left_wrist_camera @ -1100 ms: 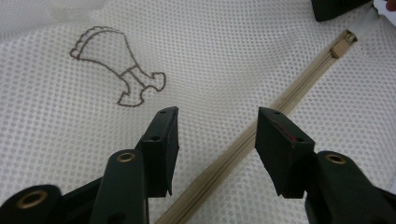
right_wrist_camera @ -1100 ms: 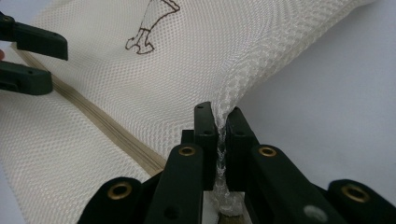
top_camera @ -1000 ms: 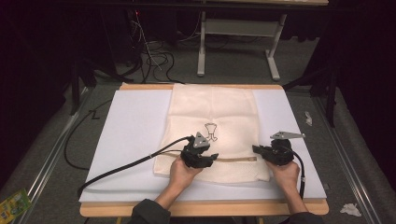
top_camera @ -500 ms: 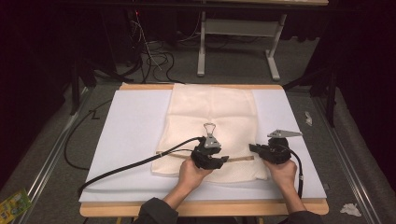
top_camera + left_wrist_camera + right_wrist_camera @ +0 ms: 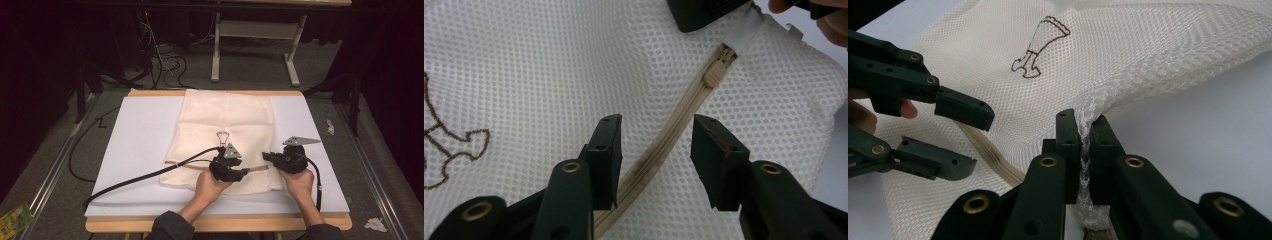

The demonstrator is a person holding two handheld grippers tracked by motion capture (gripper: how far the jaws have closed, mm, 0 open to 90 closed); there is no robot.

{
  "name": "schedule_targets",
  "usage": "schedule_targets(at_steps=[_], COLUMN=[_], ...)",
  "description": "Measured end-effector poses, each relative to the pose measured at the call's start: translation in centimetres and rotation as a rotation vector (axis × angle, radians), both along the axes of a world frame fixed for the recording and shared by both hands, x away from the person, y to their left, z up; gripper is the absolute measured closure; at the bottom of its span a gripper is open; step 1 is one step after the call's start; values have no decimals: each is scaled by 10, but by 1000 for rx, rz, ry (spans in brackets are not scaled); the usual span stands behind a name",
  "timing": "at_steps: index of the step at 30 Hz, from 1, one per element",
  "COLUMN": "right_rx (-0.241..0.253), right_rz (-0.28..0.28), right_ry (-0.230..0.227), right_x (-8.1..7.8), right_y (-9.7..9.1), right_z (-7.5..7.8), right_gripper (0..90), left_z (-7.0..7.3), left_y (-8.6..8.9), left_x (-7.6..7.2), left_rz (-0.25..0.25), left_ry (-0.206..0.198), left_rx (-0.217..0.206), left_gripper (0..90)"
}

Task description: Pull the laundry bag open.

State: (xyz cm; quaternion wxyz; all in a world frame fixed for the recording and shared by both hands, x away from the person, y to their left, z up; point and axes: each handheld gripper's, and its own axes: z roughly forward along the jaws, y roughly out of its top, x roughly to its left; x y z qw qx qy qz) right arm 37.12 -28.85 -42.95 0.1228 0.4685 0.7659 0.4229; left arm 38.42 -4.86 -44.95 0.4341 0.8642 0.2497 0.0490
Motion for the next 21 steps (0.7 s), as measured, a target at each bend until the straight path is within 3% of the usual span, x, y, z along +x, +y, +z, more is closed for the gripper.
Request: schedule_targets(at_steps=[9,21], right_rx=[12,21], right_rz=[12,19], right_ry=[-2,-4], right_x=[1,2], right_y=[4,9], right_z=[1,2], right_gripper=[875,875], left_z=[-2,-5], left_y=[-4,-7], left_x=[1,3], left_rz=[-4,-1], left_ry=[26,35], left_rx=[-4,-20], left_gripper=[662,672])
